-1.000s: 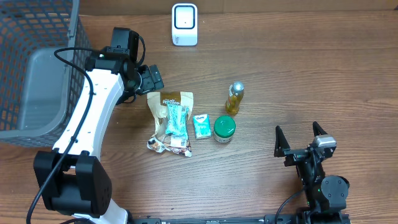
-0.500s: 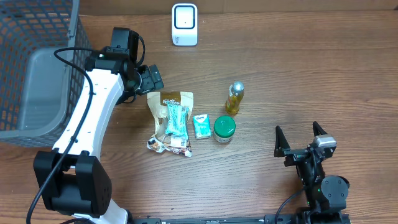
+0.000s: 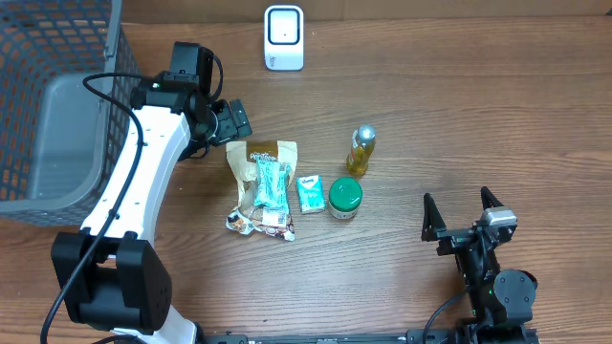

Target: Scan the item barcode

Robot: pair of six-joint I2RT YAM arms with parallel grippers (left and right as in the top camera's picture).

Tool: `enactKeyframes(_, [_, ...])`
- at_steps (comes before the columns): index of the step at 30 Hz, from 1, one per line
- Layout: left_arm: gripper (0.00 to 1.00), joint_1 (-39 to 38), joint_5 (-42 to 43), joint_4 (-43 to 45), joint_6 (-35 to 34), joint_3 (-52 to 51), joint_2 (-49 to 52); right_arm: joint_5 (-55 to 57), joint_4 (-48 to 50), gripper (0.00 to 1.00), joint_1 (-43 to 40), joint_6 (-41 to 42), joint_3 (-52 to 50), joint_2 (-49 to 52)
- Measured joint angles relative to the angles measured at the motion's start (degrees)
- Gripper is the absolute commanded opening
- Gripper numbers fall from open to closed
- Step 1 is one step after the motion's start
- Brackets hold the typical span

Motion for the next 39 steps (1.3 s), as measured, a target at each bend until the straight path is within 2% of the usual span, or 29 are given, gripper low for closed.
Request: enactKeyframes(39, [1.0, 0.02, 0.0, -0.02, 0.02, 0.0, 0.0, 0.0, 0.0, 1.0, 1.88, -0.02, 0.0, 0.02])
